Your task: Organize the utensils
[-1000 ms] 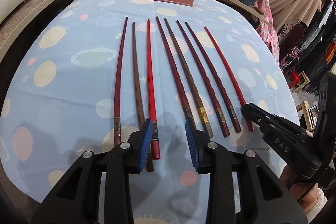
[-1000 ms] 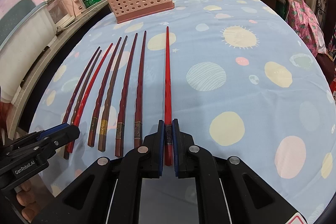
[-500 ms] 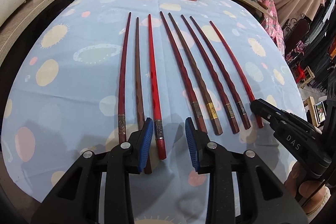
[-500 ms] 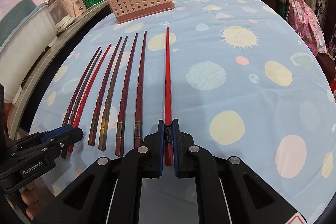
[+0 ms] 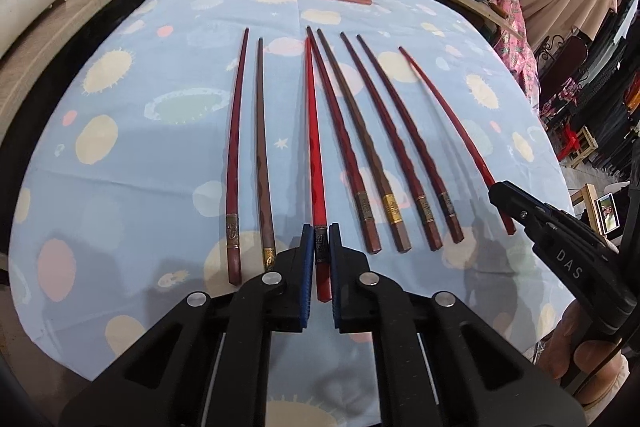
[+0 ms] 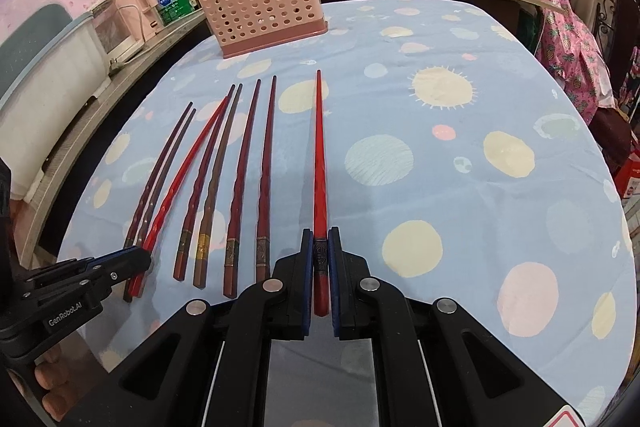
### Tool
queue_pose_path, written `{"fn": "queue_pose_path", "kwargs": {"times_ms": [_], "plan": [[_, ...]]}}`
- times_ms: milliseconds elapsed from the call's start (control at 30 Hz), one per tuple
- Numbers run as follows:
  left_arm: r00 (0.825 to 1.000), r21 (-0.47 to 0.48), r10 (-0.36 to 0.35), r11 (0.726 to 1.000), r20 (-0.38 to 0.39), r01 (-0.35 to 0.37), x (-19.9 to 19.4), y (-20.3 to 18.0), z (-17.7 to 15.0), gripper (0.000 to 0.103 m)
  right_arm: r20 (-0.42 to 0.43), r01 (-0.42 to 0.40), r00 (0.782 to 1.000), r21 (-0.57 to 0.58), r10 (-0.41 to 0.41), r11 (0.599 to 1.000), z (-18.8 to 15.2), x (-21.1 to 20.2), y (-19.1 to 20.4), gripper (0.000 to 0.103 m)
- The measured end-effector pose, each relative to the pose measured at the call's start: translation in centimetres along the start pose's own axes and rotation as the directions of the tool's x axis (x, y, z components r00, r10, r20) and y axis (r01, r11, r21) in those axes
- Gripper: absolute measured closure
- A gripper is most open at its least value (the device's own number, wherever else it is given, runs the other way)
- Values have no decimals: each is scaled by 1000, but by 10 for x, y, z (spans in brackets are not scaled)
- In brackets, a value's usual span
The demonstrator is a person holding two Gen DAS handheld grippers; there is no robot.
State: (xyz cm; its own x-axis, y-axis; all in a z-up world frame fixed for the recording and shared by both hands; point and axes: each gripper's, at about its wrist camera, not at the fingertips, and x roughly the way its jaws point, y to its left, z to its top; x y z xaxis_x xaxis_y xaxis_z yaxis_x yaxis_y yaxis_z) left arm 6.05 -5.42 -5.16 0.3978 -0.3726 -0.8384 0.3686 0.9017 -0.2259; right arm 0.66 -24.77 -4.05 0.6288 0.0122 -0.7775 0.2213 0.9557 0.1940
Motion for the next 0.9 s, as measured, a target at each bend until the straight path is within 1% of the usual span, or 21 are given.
{"fn": "queue_pose_path", "kwargs": {"times_ms": [200, 333, 400, 433, 667, 733, 800, 900], "plan": [[997, -18, -6, 1000, 76, 8, -38, -1, 17, 96, 74, -11, 997, 13, 10, 1000, 19, -34, -1, 96], [990, -27, 2, 1000, 141, 1, -66, 1, 36, 96, 132, -31, 991, 32, 27, 999, 40, -58, -2, 96], [984, -33, 2, 999, 178, 3, -80, 2, 48, 97, 166, -34, 986, 27, 29, 999, 53, -70, 0, 96], [981, -35, 6, 999, 195, 1, -87, 3, 55, 103, 182, -34, 983, 23, 30, 999, 59, -75, 1, 96], [949, -34, 40, 999, 314, -31, -123, 7, 104, 103, 281, -32, 959, 15, 26, 999, 105, -101, 4, 96], [944, -44, 47, 998, 326, -34, -127, 11, 112, 103, 298, -22, 955, 12, 17, 1000, 109, -105, 5, 96], [943, -38, 44, 999, 330, -33, -130, 14, 110, 103, 300, -22, 954, 10, 18, 1000, 107, -108, 5, 96], [956, -17, 37, 999, 289, -34, -119, 15, 97, 103, 282, -27, 959, 15, 21, 1000, 95, -107, 5, 96]]}}
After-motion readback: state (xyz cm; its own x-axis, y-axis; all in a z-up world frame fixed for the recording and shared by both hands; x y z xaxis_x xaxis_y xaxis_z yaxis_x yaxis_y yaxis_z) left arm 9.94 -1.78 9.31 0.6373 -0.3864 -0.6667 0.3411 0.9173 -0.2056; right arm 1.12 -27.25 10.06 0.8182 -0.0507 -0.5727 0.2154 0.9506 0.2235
